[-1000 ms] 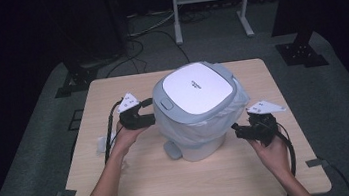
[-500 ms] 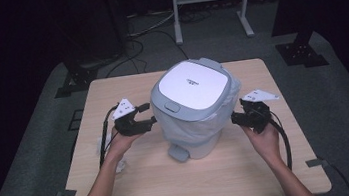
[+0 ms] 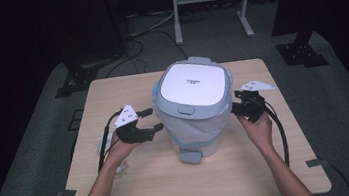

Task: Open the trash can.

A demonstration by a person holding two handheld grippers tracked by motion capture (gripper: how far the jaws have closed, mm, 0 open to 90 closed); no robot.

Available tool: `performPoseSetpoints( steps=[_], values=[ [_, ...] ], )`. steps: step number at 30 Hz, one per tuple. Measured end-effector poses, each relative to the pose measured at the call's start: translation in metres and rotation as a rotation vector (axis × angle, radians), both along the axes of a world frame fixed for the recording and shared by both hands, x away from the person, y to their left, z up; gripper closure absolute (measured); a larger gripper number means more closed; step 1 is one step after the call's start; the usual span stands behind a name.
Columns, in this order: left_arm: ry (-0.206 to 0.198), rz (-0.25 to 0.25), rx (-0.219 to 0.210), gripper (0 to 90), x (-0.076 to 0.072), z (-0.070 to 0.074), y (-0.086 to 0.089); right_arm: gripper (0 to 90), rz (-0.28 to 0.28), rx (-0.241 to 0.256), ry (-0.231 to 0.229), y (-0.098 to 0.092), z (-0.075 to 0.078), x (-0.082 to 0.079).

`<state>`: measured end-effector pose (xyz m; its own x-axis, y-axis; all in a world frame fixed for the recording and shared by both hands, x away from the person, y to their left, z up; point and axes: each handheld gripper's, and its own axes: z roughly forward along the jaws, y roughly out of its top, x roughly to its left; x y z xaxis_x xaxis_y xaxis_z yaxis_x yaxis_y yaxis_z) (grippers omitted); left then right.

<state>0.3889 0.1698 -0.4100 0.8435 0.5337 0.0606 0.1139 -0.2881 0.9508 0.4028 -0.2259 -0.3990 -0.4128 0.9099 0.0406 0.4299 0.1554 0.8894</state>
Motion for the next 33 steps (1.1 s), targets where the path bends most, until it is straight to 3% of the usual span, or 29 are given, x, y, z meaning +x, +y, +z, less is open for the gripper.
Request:
performPoseSetpoints(
  steps=[12,20,25,28,30,33],
  values=[
    [-0.022,-0.075,0.002,26.9,-0.012,-0.001,-0.013,42.0,0.004,0.021,0.007,-0.004,0.000,0.015],
    [-0.029,-0.083,0.003,23.5,-0.014,-0.002,-0.020,43.6,0.008,0.040,0.008,-0.005,-0.002,0.021],
    [-0.029,-0.068,0.001,21.9,-0.014,-0.002,-0.023,46.0,0.005,0.096,0.025,-0.007,-0.005,0.026],
    [-0.030,-0.067,-0.002,21.9,-0.014,-0.002,-0.023,42.7,0.002,0.103,0.030,-0.008,-0.005,0.027],
    [-0.028,-0.066,-0.010,21.2,-0.016,-0.002,-0.023,31.2,-0.012,0.104,0.042,-0.012,-0.005,0.026],
    [-0.037,-0.075,-0.004,21.0,-0.020,-0.001,-0.022,29.6,0.005,0.103,0.037,-0.016,-0.004,0.020]
  ],
)
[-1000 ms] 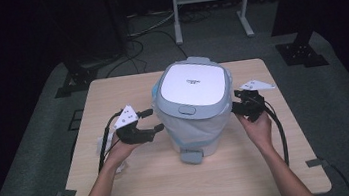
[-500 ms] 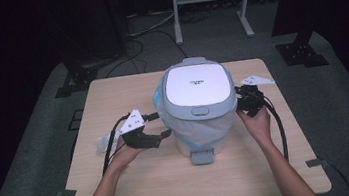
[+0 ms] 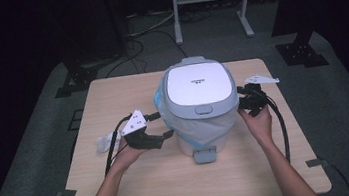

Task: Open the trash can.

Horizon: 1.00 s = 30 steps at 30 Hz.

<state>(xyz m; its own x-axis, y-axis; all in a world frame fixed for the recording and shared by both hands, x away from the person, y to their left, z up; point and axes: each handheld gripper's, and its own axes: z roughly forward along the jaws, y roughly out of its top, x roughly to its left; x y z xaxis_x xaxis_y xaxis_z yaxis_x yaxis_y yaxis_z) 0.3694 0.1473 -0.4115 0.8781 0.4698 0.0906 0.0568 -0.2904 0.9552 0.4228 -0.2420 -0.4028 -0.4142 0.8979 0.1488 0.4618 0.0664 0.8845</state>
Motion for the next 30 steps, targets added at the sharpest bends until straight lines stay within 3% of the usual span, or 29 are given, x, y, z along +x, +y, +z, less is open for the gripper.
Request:
performPoseSetpoints(
  steps=[7,8,9,13,16,18,30],
  values=[
    [-0.012,-0.041,0.036,20.5,-0.017,-0.003,-0.004,26.9,0.090,-0.083,-0.012,-0.015,0.003,-0.050],
    [-0.012,-0.041,0.036,20.5,-0.017,-0.003,-0.004,26.9,0.090,-0.083,-0.012,-0.015,0.003,-0.050],
    [-0.013,-0.053,0.044,20.5,-0.020,-0.003,-0.008,26.6,0.102,-0.086,-0.011,-0.019,0.003,-0.062],
    [-0.013,-0.067,0.052,20.6,-0.020,-0.005,-0.015,26.6,0.148,-0.114,-0.016,-0.017,0.001,-0.078],
    [-0.007,-0.070,0.052,20.6,-0.017,-0.006,-0.021,27.8,0.186,-0.128,-0.018,-0.008,0.003,-0.081],
    [-0.010,-0.058,0.057,18.0,-0.016,-0.006,-0.022,28.0,0.181,-0.147,-0.031,-0.003,0.004,-0.081],
    [0.007,-0.006,0.035,17.9,-0.006,-0.006,-0.009,27.9,0.192,-0.123,-0.016,0.012,0.003,-0.064]
  ],
)
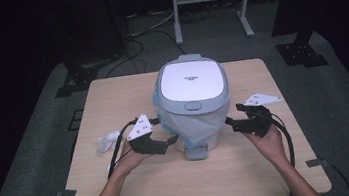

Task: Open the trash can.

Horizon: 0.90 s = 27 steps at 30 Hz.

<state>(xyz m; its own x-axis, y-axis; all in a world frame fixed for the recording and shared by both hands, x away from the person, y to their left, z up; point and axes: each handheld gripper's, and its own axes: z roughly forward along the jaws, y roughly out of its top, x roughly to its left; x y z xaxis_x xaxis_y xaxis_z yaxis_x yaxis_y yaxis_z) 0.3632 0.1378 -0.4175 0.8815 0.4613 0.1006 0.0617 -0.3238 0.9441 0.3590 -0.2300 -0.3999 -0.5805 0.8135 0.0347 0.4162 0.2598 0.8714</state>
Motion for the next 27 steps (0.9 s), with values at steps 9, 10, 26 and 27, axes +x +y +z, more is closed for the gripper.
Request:
performPoseSetpoints(
  steps=[9,10,26,27],
  values=[
    [0.004,0.016,-0.002,14.9,-0.003,0.006,0.012,21.1,0.051,0.044,0.037,-0.002,-0.008,-0.007],
    [0.004,0.016,-0.002,14.0,-0.003,0.006,0.012,21.1,0.051,0.044,0.037,-0.002,-0.008,-0.007],
    [0.016,0.080,-0.011,10.8,-0.028,0.014,0.053,50.5,0.209,0.057,0.072,0.024,-0.027,-0.068],
    [0.014,0.085,-0.011,10.8,-0.028,0.015,0.056,54.3,0.223,0.057,0.068,0.028,-0.028,-0.069]
  ],
)
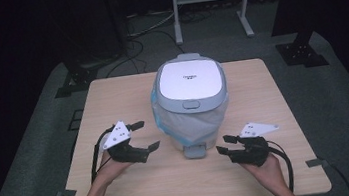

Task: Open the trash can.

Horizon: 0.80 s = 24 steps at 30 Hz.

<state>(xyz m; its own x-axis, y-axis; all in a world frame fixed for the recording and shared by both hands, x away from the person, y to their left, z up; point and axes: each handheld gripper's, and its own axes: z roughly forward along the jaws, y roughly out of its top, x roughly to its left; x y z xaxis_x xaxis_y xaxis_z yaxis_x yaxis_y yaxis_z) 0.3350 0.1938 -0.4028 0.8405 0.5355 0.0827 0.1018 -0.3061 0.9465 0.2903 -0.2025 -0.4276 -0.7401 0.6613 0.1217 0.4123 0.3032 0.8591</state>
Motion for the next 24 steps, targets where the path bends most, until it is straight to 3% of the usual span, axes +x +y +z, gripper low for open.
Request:
performPoseSetpoints(
  steps=[8,15,24],
  values=[
    [-0.002,0.039,-0.027,12.3,0.002,0.010,0.032,74.9,0.086,-0.021,0.009,0.027,-0.006,0.003],
    [0.006,0.070,-0.016,12.5,0.006,0.017,0.054,79.1,0.108,-0.034,0.010,0.045,-0.010,0.010],
    [0.028,0.085,-0.001,12.4,0.008,0.009,0.069,81.1,0.115,-0.042,0.002,0.060,-0.016,0.017]
  ],
)
